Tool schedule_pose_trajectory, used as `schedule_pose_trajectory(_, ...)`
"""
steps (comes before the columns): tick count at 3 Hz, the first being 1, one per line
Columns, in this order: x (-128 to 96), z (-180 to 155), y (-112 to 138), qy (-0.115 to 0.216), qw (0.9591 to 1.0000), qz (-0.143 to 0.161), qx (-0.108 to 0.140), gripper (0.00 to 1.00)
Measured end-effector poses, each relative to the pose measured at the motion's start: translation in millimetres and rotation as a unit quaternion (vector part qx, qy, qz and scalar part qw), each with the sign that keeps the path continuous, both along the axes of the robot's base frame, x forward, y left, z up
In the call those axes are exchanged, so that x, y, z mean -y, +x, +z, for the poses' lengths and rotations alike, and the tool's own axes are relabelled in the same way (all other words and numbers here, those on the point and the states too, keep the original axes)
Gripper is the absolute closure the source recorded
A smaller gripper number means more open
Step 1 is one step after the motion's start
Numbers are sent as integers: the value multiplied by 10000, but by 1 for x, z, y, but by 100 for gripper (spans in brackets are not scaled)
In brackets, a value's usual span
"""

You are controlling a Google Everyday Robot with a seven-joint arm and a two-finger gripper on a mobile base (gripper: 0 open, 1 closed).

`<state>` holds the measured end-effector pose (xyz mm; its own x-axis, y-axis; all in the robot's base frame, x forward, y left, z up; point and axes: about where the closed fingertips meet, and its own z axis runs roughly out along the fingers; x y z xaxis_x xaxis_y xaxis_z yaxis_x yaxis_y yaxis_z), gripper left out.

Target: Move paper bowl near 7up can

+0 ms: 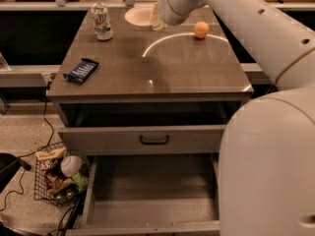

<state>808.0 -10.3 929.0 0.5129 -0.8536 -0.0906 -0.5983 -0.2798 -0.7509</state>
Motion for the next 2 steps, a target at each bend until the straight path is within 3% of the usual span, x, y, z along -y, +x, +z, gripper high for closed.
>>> schedule_pose_trajectory(2,-41,-25,43,223,9991,299,-188,100)
